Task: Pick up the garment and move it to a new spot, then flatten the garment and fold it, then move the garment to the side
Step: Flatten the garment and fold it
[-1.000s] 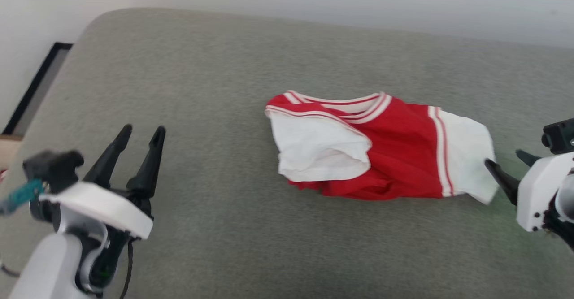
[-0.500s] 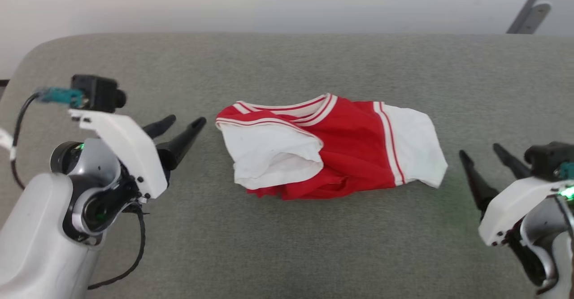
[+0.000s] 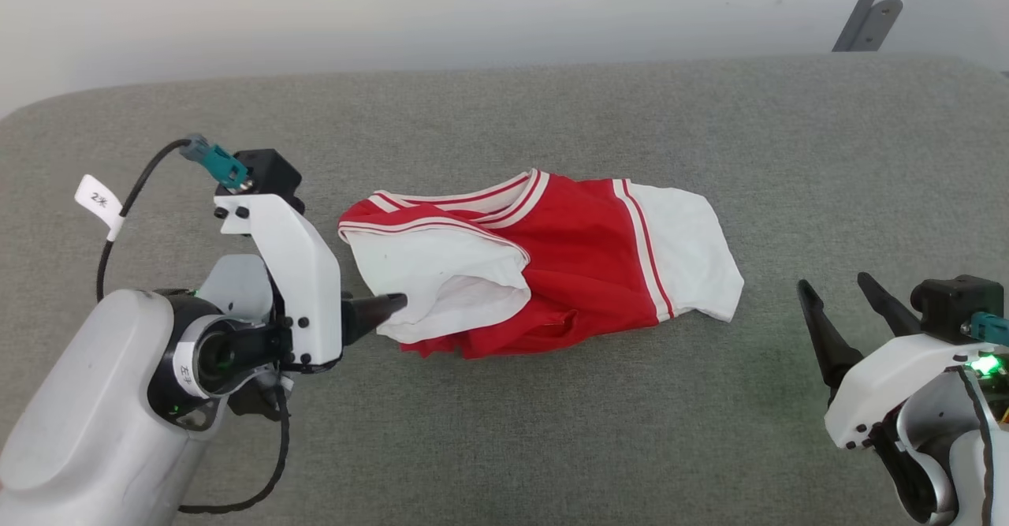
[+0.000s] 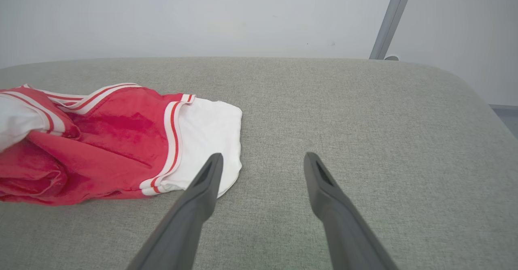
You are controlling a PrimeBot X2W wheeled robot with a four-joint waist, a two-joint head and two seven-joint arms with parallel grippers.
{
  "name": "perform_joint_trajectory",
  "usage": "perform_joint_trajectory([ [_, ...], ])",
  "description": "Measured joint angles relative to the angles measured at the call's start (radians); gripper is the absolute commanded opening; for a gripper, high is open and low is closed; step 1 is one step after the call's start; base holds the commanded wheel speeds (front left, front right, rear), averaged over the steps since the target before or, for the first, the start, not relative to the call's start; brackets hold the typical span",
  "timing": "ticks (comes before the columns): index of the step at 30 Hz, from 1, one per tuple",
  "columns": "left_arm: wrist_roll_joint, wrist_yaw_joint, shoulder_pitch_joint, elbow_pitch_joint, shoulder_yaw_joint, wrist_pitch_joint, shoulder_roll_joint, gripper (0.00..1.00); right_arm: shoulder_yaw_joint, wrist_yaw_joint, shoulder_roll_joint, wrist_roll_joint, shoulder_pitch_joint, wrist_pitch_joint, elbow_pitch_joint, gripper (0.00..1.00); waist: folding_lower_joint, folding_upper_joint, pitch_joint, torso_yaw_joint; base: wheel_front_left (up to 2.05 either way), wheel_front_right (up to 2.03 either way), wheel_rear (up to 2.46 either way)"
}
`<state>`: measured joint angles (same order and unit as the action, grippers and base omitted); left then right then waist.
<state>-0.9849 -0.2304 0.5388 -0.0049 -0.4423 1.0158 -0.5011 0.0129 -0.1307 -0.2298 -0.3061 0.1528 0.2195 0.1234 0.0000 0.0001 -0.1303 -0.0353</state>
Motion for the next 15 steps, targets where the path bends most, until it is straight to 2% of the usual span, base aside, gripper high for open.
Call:
perform_joint_trajectory([
  [5,-0.002,-0.034,-0.005,-0.003,-0.018,0.040,0.003,1.00,-0.002,0.000,0.006,0.000,0.000,0.002,-0.002,1.00,0.0000,0.0000,-0.012,-0.011,0.00,0.00,0.00],
  [10,0.011,-0.036,-0.004,0.031,-0.040,0.050,-0.002,1.00,-0.006,0.000,0.006,-0.001,0.004,0.002,0.002,1.00,0.0000,0.0000,-0.023,-0.018,0.00,0.00,0.00],
  [11,0.016,-0.029,-0.004,0.042,-0.046,0.050,-0.006,0.32,-0.007,0.000,0.005,-0.001,0.006,0.002,0.003,1.00,0.0000,0.0000,-0.025,-0.019,0.00,0.00,0.00],
  [12,0.018,-0.018,-0.004,0.053,-0.048,0.048,-0.006,0.00,-0.007,0.000,0.006,-0.001,0.008,0.001,0.004,1.00,0.0000,0.0000,-0.028,-0.019,0.00,0.00,0.00],
  [15,0.011,-0.005,0.001,0.078,-0.044,0.037,0.003,0.00,-0.010,0.000,0.007,-0.001,0.013,0.000,0.005,1.00,0.0000,0.0000,-0.033,-0.020,0.00,0.00,0.00],
])
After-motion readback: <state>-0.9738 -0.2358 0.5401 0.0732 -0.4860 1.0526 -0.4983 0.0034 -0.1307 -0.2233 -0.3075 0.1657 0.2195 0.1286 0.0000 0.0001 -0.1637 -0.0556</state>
